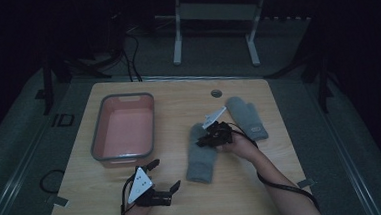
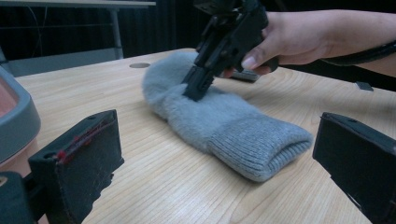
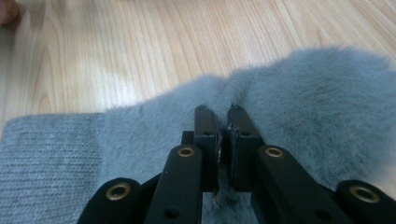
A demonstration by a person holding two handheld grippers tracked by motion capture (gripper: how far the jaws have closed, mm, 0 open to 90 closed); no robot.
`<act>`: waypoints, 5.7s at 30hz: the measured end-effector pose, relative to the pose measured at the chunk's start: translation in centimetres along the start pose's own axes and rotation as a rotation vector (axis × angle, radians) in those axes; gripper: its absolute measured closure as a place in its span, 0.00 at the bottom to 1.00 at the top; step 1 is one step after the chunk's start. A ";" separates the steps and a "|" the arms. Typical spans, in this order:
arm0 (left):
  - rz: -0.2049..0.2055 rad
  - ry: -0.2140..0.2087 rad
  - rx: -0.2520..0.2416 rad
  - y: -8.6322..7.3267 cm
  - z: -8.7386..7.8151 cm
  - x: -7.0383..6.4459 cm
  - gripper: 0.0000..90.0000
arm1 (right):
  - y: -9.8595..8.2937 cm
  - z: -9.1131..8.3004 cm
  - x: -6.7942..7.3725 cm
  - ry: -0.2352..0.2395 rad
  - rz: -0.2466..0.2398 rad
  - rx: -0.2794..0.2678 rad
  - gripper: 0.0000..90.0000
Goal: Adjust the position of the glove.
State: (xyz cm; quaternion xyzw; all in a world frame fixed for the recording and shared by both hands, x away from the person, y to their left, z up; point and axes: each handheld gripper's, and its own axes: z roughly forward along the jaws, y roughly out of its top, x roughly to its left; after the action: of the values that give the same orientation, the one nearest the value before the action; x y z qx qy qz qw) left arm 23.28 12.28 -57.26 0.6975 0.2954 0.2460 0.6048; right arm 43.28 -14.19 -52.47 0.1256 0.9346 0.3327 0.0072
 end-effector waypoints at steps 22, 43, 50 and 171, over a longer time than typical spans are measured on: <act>-0.005 0.001 -0.002 0.0 0.0 0.0 0.02 | 0.2 -1.9 -0.1 -0.033 0.019 -0.063 0.28; -0.008 0.000 -0.003 0.0 0.0 0.1 0.02 | -6.6 -12.4 -4.3 -0.457 0.340 -0.211 0.37; -0.008 0.000 -0.001 0.0 0.0 0.1 0.02 | -9.1 -12.5 -6.8 -0.528 0.468 -0.217 0.43; -0.038 0.011 -0.009 0.0 -0.2 0.2 0.02 | -5.1 -8.1 10.3 -0.788 0.838 -0.381 0.89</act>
State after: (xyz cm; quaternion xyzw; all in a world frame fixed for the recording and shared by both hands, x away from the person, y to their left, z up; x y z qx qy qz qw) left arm 23.29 12.53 -57.29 0.6876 0.3109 0.2395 0.6109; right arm 31.30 -20.56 -48.63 0.5930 0.6567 0.3973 0.2433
